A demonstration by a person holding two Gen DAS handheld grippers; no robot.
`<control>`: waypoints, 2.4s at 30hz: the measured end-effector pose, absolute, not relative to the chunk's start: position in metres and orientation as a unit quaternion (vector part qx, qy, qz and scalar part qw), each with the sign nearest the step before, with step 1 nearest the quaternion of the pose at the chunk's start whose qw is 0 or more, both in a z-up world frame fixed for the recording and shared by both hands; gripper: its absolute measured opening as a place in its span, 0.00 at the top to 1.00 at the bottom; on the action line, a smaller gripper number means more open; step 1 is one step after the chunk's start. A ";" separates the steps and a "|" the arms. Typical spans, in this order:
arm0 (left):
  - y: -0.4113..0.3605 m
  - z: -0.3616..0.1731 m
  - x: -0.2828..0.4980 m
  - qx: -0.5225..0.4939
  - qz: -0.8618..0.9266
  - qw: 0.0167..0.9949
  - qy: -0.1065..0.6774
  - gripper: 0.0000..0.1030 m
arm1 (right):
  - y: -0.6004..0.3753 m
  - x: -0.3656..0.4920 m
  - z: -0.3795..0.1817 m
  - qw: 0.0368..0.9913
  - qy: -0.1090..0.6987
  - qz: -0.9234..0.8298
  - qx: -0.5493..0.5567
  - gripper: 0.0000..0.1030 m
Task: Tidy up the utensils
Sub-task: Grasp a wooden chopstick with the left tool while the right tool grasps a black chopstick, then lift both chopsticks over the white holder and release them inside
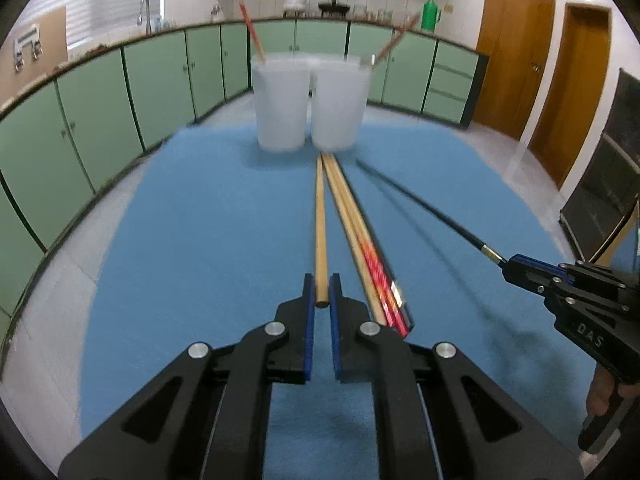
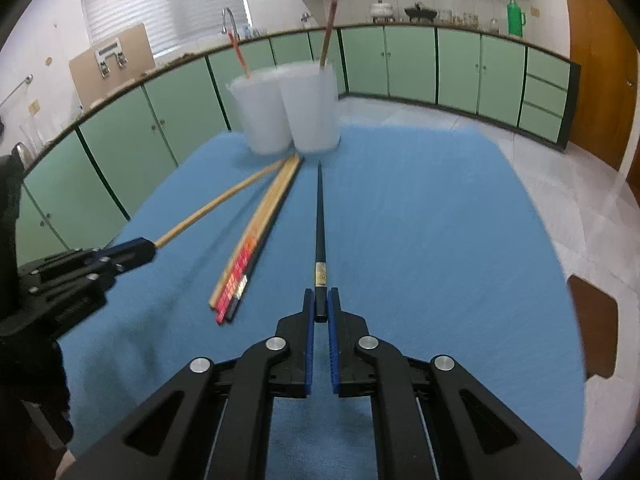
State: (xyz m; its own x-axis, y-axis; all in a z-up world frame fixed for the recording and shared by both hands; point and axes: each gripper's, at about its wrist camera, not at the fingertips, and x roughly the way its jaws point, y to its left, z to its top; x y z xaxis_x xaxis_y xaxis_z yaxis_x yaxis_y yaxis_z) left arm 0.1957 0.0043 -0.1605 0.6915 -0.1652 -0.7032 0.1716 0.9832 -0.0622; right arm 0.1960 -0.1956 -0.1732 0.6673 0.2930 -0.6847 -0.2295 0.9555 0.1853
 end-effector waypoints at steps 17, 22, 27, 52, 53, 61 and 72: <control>0.011 -0.025 0.195 -0.005 -0.123 0.960 0.252 0.94 | -0.206 0.219 -0.045 0.935 0.301 0.186 0.037 0.94; 0.005 -0.015 0.203 0.001 -0.140 0.959 0.246 0.94 | -0.195 0.237 -0.015 0.931 0.296 0.213 0.013 0.94; 0.006 -0.006 0.209 -0.002 -0.151 0.959 0.241 0.94 | -0.184 0.247 0.008 0.930 0.286 0.232 -0.015 0.94; -0.011 0.096 0.358 -0.002 -0.117 0.987 0.107 0.95 | -0.168 0.386 0.098 0.956 0.206 0.208 -0.005 0.94; -0.012 0.090 0.365 -0.003 -0.116 0.987 0.113 0.95 | -0.167 0.391 0.095 0.956 0.209 0.206 -0.006 0.94; -0.009 0.044 0.404 -0.010 -0.114 0.981 0.157 0.95 | -0.158 0.429 0.053 0.950 0.241 0.197 -0.008 0.94; 0.016 0.020 0.396 -0.017 -0.099 0.976 0.195 0.73 | -0.189 0.411 0.039 0.960 0.238 0.147 -0.007 0.55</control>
